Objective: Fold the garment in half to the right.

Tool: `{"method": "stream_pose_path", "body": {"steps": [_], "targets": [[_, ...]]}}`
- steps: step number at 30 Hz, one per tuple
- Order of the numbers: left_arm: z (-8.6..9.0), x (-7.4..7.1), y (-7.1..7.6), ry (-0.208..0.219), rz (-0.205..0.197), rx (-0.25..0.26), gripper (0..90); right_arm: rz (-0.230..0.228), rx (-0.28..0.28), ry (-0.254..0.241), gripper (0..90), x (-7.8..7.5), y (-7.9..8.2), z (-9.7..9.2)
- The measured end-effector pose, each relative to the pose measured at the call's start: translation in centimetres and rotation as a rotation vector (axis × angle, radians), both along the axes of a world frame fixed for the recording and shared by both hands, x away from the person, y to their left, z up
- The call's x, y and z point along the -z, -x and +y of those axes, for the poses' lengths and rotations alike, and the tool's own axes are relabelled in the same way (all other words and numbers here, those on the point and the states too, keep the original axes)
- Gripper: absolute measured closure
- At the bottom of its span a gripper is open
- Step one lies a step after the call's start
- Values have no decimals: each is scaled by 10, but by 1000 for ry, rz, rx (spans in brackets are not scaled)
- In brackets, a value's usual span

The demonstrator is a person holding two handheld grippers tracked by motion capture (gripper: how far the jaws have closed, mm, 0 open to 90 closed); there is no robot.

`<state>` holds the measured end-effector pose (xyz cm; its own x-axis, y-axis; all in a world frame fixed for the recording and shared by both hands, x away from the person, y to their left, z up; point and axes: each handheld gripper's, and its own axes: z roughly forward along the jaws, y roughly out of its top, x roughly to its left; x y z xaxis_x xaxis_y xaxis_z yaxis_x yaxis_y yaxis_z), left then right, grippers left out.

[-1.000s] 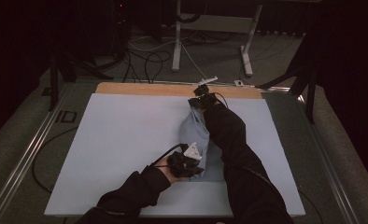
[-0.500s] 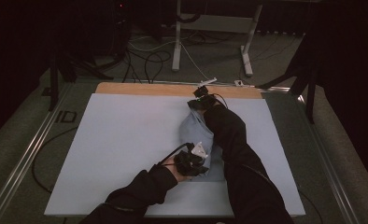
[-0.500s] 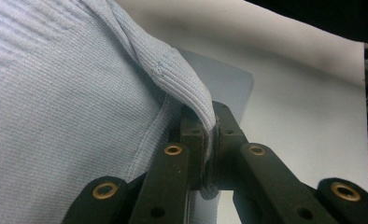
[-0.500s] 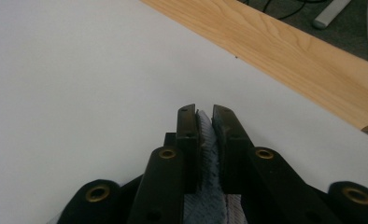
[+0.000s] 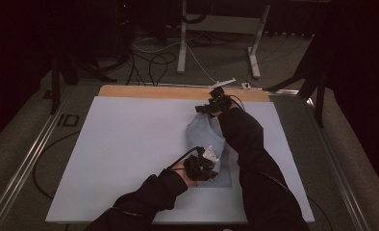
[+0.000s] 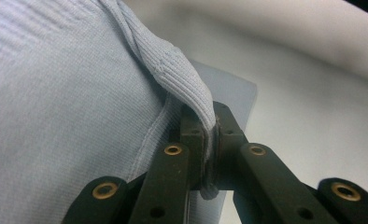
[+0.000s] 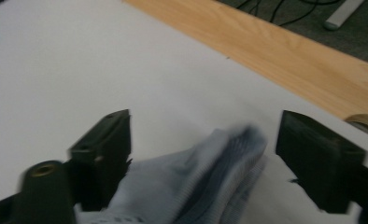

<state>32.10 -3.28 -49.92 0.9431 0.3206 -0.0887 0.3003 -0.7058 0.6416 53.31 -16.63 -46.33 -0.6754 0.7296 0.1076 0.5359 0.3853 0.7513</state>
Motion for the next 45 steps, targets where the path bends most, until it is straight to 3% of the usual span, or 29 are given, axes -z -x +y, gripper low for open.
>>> {"method": "stream_pose_path", "body": {"steps": [5, 9, 16, 18, 28, 31, 35, 38, 45], "targets": [[-7, 1, 0, -10, 5, -9, 870, -26, 1, -5, 132, -11, 11, -12], [-12, -1, 0, 5, 18, -36, 865, -36, 3, -26, 131, -16, 19, -20], [-21, 0, 1, -19, 34, -33, 859, -46, 6, -38, 131, -16, 26, -27], [-24, 1, 2, 30, 77, -31, 806, -39, 4, -49, 131, -14, 29, -28], [-29, 6, 8, 68, 127, 7, 601, -31, 2, -68, 127, -9, 35, -32], [-31, 5, 13, 63, 123, 42, 583, -32, -1, -65, 127, -9, 36, -33], [-27, 1, 16, 91, 110, 43, 542, -38, -8, -70, 127, -10, 38, -33], [-21, -3, 17, 109, 78, 45, 477, -35, 6, -77, 98, -10, 39, -33], [-3, -13, 16, 168, 63, 40, 410, -38, -2, -75, 98, -10, 40, -33]]}}
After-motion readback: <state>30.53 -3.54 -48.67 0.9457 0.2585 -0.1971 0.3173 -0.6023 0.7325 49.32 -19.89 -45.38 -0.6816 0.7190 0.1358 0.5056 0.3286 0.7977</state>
